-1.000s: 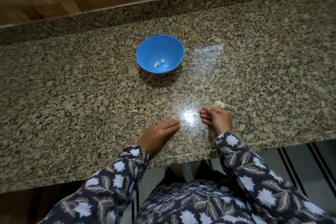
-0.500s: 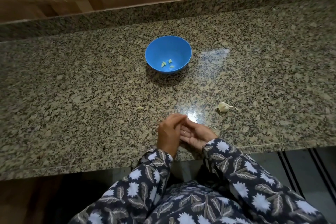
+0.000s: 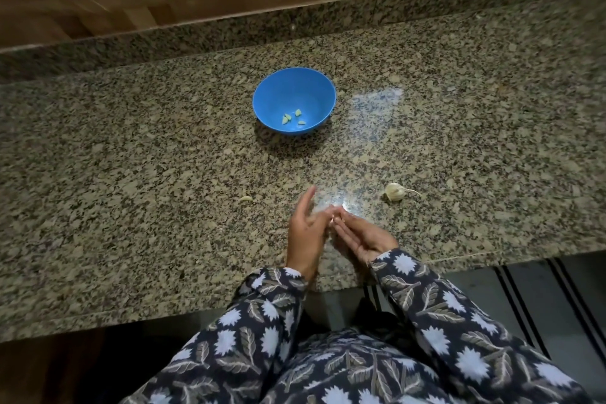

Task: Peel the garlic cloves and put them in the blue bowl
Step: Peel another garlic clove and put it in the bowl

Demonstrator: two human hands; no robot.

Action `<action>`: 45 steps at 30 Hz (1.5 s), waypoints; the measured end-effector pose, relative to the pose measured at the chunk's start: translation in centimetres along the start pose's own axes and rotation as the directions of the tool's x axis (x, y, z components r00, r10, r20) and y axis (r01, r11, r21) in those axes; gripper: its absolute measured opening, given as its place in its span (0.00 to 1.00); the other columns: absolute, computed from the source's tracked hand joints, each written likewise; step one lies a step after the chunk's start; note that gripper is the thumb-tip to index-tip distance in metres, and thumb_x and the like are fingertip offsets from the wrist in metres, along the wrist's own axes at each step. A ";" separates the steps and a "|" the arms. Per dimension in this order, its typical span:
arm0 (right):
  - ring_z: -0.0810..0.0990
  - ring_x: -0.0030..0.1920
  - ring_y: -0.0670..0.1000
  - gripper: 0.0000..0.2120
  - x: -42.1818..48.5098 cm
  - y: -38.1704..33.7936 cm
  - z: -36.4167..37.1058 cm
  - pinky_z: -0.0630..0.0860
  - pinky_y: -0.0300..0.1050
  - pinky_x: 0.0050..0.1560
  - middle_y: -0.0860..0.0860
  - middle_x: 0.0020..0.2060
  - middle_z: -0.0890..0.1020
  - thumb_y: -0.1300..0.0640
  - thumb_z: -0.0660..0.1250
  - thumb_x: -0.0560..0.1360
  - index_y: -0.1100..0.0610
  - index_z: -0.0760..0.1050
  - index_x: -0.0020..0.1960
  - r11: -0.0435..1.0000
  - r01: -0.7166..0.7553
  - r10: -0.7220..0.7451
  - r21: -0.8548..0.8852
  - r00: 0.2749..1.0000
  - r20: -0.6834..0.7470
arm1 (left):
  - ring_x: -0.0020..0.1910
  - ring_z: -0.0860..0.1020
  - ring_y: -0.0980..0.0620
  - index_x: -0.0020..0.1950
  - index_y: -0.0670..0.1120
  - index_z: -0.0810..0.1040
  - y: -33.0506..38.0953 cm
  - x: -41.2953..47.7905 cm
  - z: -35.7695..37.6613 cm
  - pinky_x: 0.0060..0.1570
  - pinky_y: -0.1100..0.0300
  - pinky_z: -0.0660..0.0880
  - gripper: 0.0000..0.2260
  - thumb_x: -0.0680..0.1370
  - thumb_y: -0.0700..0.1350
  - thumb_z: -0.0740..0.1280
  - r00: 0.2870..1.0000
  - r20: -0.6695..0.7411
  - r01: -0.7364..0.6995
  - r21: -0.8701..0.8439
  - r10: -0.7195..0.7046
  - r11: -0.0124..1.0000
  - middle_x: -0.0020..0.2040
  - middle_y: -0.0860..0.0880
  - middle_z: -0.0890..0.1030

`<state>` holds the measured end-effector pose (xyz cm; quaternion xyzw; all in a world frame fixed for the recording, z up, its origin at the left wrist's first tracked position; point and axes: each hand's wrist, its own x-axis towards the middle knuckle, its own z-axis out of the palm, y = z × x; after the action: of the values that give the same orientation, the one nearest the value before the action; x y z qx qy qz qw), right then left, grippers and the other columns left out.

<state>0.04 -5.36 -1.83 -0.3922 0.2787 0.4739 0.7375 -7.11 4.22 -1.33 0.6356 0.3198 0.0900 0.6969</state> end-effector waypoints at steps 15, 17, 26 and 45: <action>0.82 0.28 0.50 0.05 -2.2 -6.7 -7.9 0.80 0.38 0.33 0.57 0.29 0.81 0.68 0.61 0.75 0.67 0.74 0.41 0.911 0.388 -0.344 0.139 0.902 -0.262 | 0.48 0.76 0.52 0.61 0.47 0.78 3.8 7.8 10.1 0.54 0.59 0.74 0.17 0.73 0.45 0.71 0.906 0.412 -0.380 0.699 0.094 0.606 0.55 0.47 0.78; 0.82 0.29 0.50 0.06 -2.2 -7.0 -8.1 0.80 0.38 0.33 0.59 0.33 0.80 0.68 0.61 0.75 0.67 0.73 0.41 0.911 0.391 -0.349 0.132 0.900 -0.259 | 0.45 0.75 0.54 0.60 0.44 0.79 4.2 8.8 11.1 0.49 0.63 0.73 0.14 0.74 0.43 0.71 0.919 0.376 -0.365 0.690 0.122 0.625 0.51 0.46 0.81; 0.78 0.38 0.56 0.09 -2.9 -8.7 -7.2 0.80 0.41 0.34 0.58 0.36 0.76 0.68 0.55 0.77 0.64 0.71 0.41 0.930 0.354 -0.328 0.098 0.920 -0.215 | 0.65 0.71 0.51 0.71 0.50 0.66 2.0 8.6 7.0 0.64 0.51 0.70 0.19 0.81 0.52 0.57 0.920 0.248 -0.389 0.663 0.303 0.639 0.68 0.48 0.72; 0.78 0.23 0.45 0.13 -5.7 -7.2 -11.8 0.76 0.36 0.25 0.49 0.21 0.77 0.58 0.57 0.79 0.59 0.68 0.37 0.844 0.508 -0.408 0.175 0.818 -0.406 | 0.76 0.43 0.51 0.76 0.48 0.44 -2.0 5.6 13.8 0.74 0.53 0.39 0.29 0.78 0.60 0.39 0.411 0.910 -0.911 0.412 -0.052 0.024 0.77 0.47 0.45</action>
<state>3.94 -19.82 -1.45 -0.4203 0.3659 0.1589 0.8150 4.42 -4.60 -5.21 0.9439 -0.2694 -0.1409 0.1286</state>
